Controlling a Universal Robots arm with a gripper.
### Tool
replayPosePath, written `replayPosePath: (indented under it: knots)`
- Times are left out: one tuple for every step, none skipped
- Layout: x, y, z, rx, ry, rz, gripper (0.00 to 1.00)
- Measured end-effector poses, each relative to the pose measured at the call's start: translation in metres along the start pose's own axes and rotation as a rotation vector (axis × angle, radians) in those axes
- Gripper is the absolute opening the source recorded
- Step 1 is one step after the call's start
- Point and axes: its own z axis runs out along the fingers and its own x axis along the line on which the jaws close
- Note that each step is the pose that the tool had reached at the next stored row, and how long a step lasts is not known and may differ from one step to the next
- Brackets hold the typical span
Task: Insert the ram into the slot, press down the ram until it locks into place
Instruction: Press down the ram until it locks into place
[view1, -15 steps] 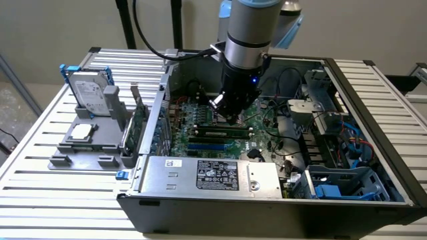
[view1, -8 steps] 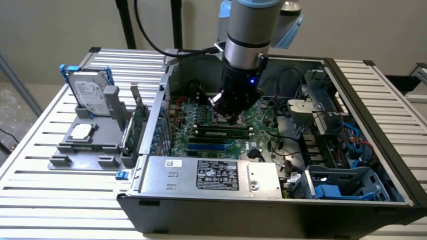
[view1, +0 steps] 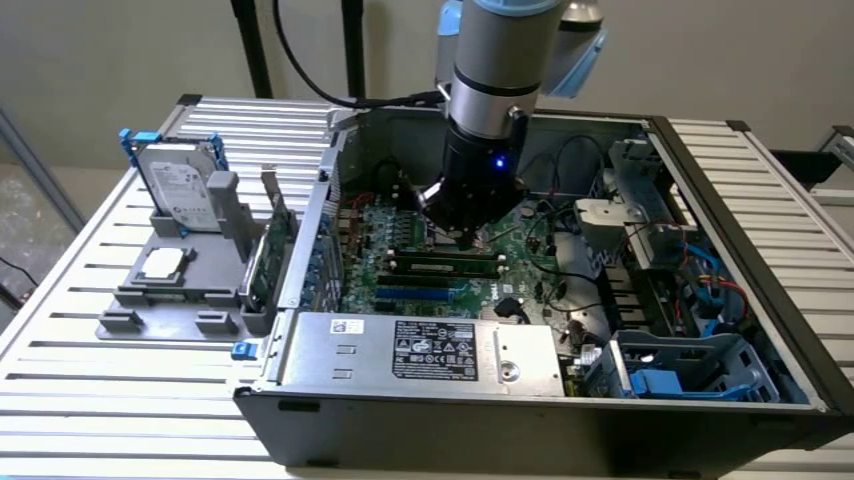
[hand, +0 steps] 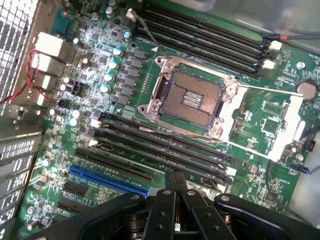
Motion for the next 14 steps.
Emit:
replayPosePath:
  knots:
    - [0.0000,0.0000,0.0000,-0.0001,-0.0006,0.016,0.11]
    - [0.0000,0.0000,0.0000,-0.0002,-0.0012,0.032,0.11]
    - [0.0000,0.0000,0.0000,-0.0002,-0.0019,0.049,0.11]
    - [0.0000,0.0000,0.0000,-0.0003,-0.0025,0.065,0.11]
    - [0.0000,0.0000,0.0000,-0.0004,-0.0031,0.081,0.11]
    - [0.0000,0.0000,0.0000,-0.0005,-0.0037,0.097,0.11]
    - [0.0000,0.0000,0.0000,-0.0006,-0.0043,0.112,0.11]
    - [0.0000,0.0000,0.0000,-0.0007,-0.0048,0.127,0.11]
    - [0.0000,0.0000,0.0000,-0.0008,-0.0051,0.140,0.11]
    - [0.0000,0.0000,0.0000,-0.0009,-0.0053,0.152,0.11]
    - [0.0001,-0.0001,-0.0002,-0.0007,-0.0055,0.163,0.11]
    - [0.0002,-0.0004,-0.0003,-0.0009,-0.0058,0.170,0.11]
    - [0.0004,-0.0011,-0.0005,-0.0010,-0.0059,0.174,0.11]
    - [0.0008,-0.0023,-0.0010,-0.0012,-0.0059,0.175,0.11]
